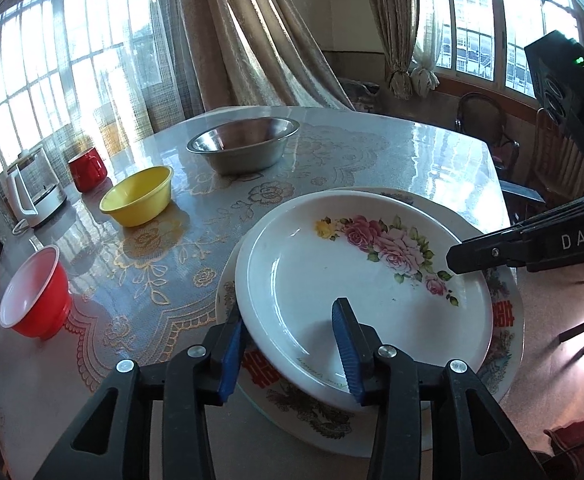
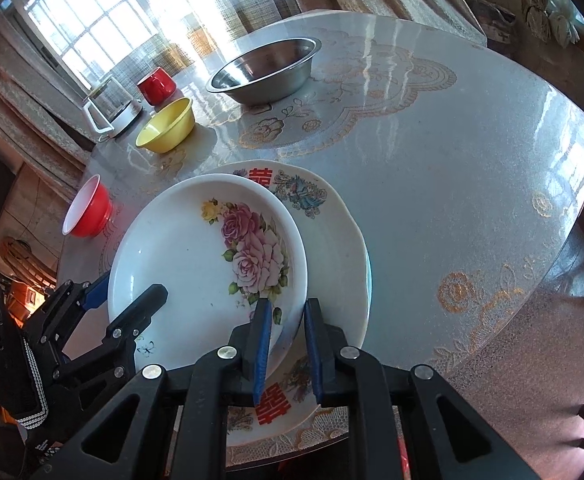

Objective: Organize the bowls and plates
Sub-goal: 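Lower the rose-patterned plate into the white plate with both grippers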

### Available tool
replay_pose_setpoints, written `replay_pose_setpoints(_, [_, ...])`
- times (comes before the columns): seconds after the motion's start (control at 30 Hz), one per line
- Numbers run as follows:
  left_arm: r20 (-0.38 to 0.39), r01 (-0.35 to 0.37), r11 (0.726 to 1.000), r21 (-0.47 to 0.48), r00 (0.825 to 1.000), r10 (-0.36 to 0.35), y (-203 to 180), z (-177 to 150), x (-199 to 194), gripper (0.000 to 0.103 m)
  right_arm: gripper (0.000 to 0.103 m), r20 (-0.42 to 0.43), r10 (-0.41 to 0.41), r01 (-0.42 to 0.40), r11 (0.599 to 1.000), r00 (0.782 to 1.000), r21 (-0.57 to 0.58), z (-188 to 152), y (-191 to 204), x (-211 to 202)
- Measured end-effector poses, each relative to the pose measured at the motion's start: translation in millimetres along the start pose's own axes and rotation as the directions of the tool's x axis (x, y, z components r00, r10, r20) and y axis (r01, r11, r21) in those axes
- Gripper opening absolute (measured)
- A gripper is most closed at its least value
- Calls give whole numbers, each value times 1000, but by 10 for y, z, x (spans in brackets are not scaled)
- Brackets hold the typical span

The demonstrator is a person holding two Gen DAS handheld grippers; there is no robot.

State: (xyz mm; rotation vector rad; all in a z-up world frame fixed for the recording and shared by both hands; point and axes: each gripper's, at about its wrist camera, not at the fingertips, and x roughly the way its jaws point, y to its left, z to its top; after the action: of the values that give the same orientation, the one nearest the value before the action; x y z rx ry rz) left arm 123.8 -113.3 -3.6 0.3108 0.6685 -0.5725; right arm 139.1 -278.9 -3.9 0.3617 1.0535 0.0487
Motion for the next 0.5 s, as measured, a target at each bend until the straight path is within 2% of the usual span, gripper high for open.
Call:
replay_pose_setpoints(0.13, [8,-47,998,39,999,47,-47,-14,17,46,18,2,-65,64,994,998,-84,-23,135,17])
replay_pose_setpoints(0.23, [11,-56,998,40,998,56,-63,-22,28,46,19,11,-115,115,985,993,-131,-29,212,24])
replay_pose_setpoints(0.37, [19,-71,996,50,997,70,-89,-37,34,48,19,16,-111,112,987,994,-116,-23,185,17])
replay_pose_setpoints(0.5, [15,-68,996,62,998,67,-120,-43,39,48,19,57,-135,141,984,989,-110,-27,174,-50])
